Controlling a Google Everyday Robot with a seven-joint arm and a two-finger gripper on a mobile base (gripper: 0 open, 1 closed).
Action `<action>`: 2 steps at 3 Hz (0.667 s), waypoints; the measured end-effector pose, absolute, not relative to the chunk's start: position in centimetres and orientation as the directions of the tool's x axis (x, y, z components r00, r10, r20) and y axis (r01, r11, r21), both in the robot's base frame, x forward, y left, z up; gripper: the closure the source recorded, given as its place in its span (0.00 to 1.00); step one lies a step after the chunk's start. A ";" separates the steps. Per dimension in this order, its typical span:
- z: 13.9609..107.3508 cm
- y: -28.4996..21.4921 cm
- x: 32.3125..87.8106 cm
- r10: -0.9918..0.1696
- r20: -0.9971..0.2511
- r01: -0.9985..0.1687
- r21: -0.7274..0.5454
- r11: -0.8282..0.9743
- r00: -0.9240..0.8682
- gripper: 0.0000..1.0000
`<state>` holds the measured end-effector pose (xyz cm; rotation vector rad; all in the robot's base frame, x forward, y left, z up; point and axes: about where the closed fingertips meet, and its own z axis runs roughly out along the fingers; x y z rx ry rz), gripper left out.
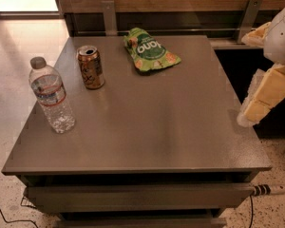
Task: Knock water bottle over
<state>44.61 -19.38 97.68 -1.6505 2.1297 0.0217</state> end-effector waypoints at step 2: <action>95.9 -13.0 45.3 -0.728 -0.661 -0.945 -0.085 0.315 -0.183 0.00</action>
Offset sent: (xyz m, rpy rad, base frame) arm 0.0124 0.1173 -0.0170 0.6873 0.0974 0.0686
